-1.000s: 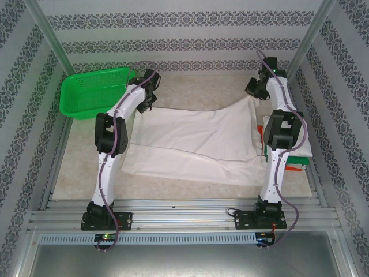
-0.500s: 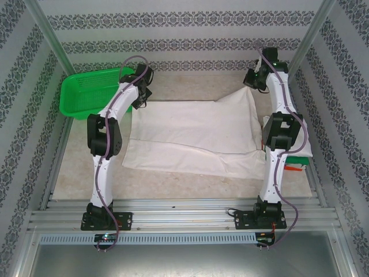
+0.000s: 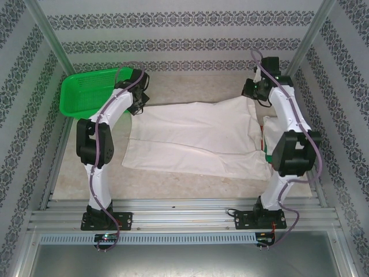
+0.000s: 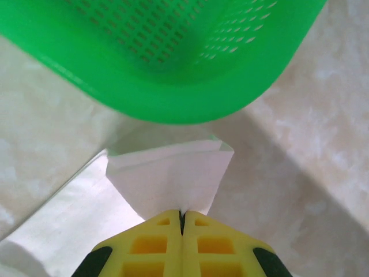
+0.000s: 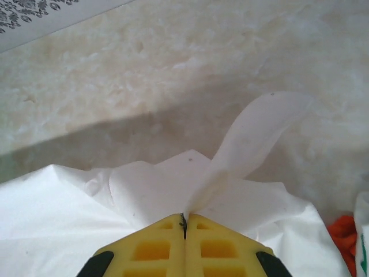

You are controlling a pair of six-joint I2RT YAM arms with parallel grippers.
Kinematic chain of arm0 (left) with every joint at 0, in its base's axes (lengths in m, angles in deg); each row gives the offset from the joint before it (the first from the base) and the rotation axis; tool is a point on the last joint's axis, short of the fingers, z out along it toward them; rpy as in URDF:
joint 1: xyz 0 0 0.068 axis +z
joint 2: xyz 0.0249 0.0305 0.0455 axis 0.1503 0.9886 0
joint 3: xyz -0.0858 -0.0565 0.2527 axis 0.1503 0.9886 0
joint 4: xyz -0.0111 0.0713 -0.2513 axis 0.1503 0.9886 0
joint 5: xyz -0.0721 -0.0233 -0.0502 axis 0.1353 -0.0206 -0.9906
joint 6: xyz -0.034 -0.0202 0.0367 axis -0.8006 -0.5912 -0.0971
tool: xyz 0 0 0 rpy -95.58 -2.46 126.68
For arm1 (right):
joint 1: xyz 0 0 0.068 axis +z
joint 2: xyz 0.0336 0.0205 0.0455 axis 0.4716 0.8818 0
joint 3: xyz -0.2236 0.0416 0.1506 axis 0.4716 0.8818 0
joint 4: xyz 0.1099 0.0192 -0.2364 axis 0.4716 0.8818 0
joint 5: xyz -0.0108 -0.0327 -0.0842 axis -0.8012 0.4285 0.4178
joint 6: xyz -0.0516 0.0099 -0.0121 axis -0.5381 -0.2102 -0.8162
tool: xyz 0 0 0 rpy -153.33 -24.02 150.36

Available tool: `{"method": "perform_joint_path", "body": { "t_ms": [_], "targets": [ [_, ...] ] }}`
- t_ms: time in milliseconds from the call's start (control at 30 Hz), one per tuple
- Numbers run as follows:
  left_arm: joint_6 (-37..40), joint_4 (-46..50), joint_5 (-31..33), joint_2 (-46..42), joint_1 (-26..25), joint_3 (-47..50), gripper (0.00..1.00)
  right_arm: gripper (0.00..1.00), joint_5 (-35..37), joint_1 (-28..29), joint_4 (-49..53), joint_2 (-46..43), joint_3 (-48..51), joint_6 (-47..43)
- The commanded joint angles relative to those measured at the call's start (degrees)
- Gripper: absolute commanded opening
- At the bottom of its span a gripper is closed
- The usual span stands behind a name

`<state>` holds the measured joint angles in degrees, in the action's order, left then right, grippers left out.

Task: Fold and stack the t-shirts

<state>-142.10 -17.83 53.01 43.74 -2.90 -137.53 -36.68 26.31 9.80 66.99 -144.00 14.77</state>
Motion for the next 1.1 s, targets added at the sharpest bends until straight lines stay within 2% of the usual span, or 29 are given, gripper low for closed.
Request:
{"method": "perform_joint_path", "body": {
  "t_ms": [0,267,600,1067],
  "targets": [
    [2.0,-1.8,0.6,-3.5,0.4,2.3,0.0,0.0,3.8,0.2,-3.6,-5.4,6.6,0.1],
    [2.7,-3.6,-0.3,-9.5,0.3,9.8,0.0,0.0,6.0,0.9,-4.1,-17.4,19.3,0.6],
    [3.3,-5.5,-0.4,-14.8,0.5,19.2,0.0,0.0,8.0,1.5,0.4,-31.1,32.0,1.2],
    [3.9,-6.4,-2.5,-15.5,0.9,22.5,0.0,0.0,8.0,1.6,8.2,-40.6,35.0,2.3]
  ]
}}
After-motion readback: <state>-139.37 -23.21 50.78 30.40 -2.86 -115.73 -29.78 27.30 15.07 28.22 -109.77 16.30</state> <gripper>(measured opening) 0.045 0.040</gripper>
